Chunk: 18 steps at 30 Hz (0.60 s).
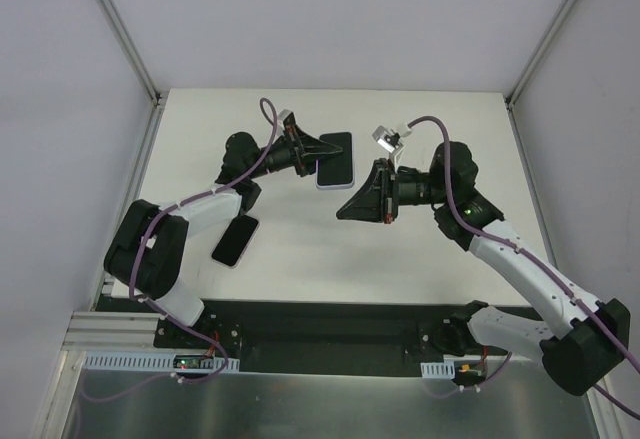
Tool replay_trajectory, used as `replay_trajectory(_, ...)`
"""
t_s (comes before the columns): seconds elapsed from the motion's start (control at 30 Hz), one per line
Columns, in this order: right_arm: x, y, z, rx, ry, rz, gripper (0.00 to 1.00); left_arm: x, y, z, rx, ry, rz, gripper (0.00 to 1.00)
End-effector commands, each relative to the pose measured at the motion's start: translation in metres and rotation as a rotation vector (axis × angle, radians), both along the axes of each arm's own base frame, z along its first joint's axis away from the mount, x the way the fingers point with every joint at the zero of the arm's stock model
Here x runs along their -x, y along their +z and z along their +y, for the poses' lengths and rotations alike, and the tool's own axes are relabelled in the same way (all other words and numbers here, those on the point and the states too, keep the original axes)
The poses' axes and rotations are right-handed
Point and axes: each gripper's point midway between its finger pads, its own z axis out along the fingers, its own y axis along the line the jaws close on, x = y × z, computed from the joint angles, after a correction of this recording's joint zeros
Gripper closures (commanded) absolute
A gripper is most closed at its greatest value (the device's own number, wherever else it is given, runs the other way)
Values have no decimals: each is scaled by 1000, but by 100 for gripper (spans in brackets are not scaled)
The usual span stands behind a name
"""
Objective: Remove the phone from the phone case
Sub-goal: Remove the phone case from the phone.
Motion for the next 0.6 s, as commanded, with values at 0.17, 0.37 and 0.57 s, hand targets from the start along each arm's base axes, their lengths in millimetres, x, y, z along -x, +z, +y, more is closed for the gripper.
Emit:
replay_trajectory(0.17,-21,-8,-26,92,-180,116,44,9,59,18,36,43,-237,100)
replay_trajectory(0.37,-32,-11,-32,97,-213,219,25,19,64,17,15,0,-309,100)
replay_trajectory(0.57,-50,5,-17,63,-171,317,27,29,67,18,-34,-24,-374,100)
